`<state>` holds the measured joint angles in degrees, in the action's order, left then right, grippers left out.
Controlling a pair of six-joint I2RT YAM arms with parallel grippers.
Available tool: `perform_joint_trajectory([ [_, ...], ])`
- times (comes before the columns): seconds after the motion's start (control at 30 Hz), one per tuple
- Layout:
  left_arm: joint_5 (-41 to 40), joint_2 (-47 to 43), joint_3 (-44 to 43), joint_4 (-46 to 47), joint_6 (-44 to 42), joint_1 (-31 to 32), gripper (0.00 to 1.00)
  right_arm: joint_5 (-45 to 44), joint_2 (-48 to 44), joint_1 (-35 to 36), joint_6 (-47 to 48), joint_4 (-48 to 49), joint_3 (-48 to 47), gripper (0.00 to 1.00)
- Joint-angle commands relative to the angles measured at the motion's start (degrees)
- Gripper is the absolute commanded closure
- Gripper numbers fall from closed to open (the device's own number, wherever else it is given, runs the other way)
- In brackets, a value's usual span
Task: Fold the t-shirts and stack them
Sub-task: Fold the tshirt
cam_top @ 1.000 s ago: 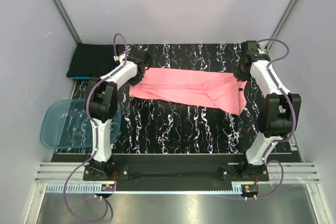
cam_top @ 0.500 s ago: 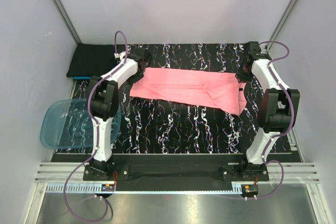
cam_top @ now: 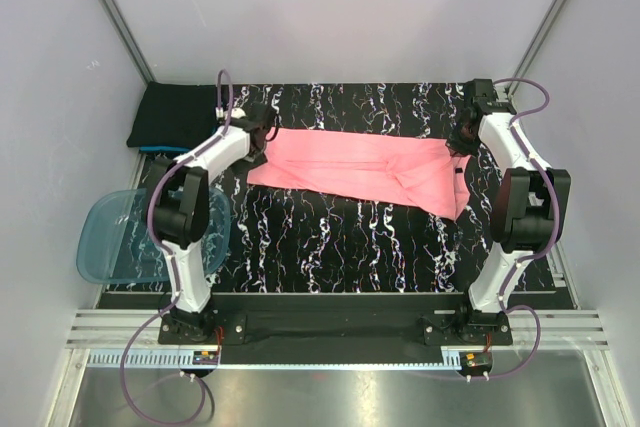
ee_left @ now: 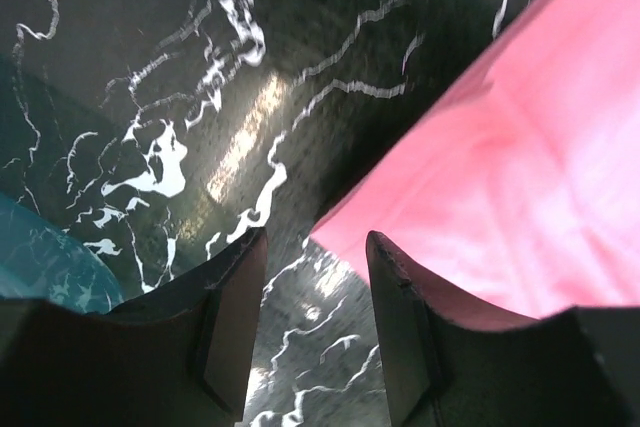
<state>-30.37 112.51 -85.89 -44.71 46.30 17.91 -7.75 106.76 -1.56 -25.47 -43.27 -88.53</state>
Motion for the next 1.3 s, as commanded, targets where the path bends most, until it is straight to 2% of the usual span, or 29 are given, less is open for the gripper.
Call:
perform_joint_trajectory([
  [0.0, 4.6, -3.9, 4.7, 8.1, -7.4, 0.4, 0.50, 1.0, -0.6, -0.2, 0.3, 1.3, -1.9, 1.00],
  [0.1, 7.0, -5.8, 7.8, 11.9, -10.5, 1.3, 0.50, 1.0, -0.6, -0.3, 0.2, 1.1, -1.6, 1.00],
  [0.23, 6.7, -5.9, 8.4, 11.8, -9.7, 2.1, 0.48, 0.6, -0.8, -0.6, 0.2, 1.3, -1.4, 1.00],
  [0.5, 4.2, 0.9, 4.8, 7.6, -7.8, 2.3, 0.50, 1.2, -0.9, -1.5, 0.2, 1.1, -2.0, 1.00],
  [0.6, 3.7, 1.4, 4.7, 7.8, -7.8, 2.3, 0.55, 1.6, -0.8, -2.0, 0.2, 1.2, -2.1, 1.00],
  [0.67, 3.6, 1.7, 4.6, 8.1, -8.0, 2.3, 0.61, 1.9, -0.7, -2.1, 0.2, 1.3, -2.2, 1.00],
  [0.7, 3.8, 1.9, 4.3, 8.1, -8.2, 2.3, 0.70, 1.9, -0.6, -2.3, 0.2, 1.4, -2.3, 1.00],
  [0.87, 4.4, 3.6, 3.6, 7.3, -7.9, 2.0, 1.00, 2.7, 0.1, -2.6, 0.1, 1.4, -3.0, 1.00],
  [1.27, 3.8, 3.6, 4.6, 6.5, -6.2, 1.7, 1.00, 1.0, 1.8, -3.0, 0.9, -0.3, -6.6, 1.00],
])
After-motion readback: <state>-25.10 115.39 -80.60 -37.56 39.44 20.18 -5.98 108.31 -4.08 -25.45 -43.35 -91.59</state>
